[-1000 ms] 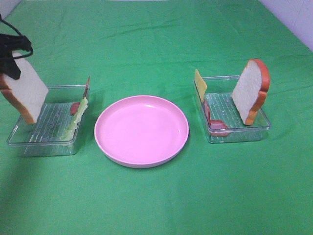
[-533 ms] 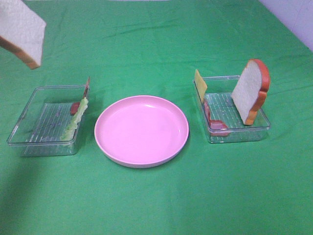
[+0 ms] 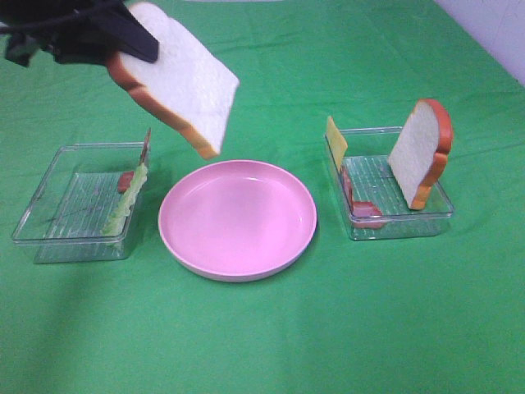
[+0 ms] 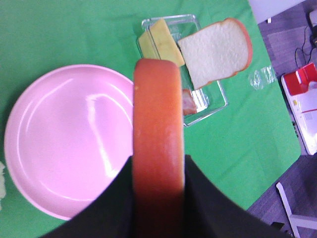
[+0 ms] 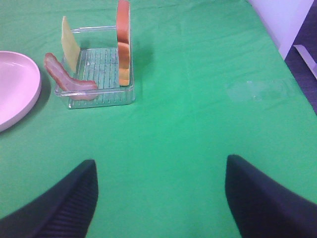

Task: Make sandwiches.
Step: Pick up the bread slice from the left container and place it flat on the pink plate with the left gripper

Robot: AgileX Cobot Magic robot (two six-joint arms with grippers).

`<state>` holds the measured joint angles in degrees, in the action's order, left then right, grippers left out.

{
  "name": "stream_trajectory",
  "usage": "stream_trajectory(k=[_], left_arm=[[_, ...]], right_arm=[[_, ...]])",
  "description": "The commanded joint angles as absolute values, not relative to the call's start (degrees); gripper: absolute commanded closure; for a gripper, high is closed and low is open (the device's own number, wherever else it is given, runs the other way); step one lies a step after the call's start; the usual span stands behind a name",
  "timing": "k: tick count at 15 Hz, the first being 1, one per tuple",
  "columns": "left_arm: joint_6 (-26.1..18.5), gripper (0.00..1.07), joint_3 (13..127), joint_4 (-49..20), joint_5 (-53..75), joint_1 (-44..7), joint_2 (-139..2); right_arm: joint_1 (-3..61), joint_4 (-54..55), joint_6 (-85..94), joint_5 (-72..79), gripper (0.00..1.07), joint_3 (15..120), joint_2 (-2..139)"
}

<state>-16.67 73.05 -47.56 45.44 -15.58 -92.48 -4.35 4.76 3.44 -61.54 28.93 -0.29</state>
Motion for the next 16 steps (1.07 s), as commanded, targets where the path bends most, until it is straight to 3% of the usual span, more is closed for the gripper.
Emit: stream_trajectory(k=[1, 7, 11, 13, 16], left_arm=[[-17.3, 1.07, 73.0, -50.7, 40.7, -19.9, -98.5], [-17.3, 1.07, 73.3, -52.9, 31.9, -25.5, -110.2], [-17.8, 1.07, 73.3, -55.9, 29.4, -26.2, -113.7], [-21.3, 1.07, 73.3, -58.6, 30.0, -26.2, -114.7], [-21.5, 1.07, 73.3, -58.3, 30.0, -26.2, -114.8]], right_arm=[[-4.5, 4.9, 3.5, -60.7, 0.38, 28.9, -1.2], [-4.5, 4.9, 3.5, -60.7, 0.38, 28.9, -1.2], [-4.5, 5.0, 3.5, -60.7, 0.38, 28.9, -1.2], [-4.5, 5.0, 3.5, -60.7, 0.38, 28.9, -1.2], [-4.5, 5.0, 3.5, -60.7, 0.38, 28.8, -1.2]])
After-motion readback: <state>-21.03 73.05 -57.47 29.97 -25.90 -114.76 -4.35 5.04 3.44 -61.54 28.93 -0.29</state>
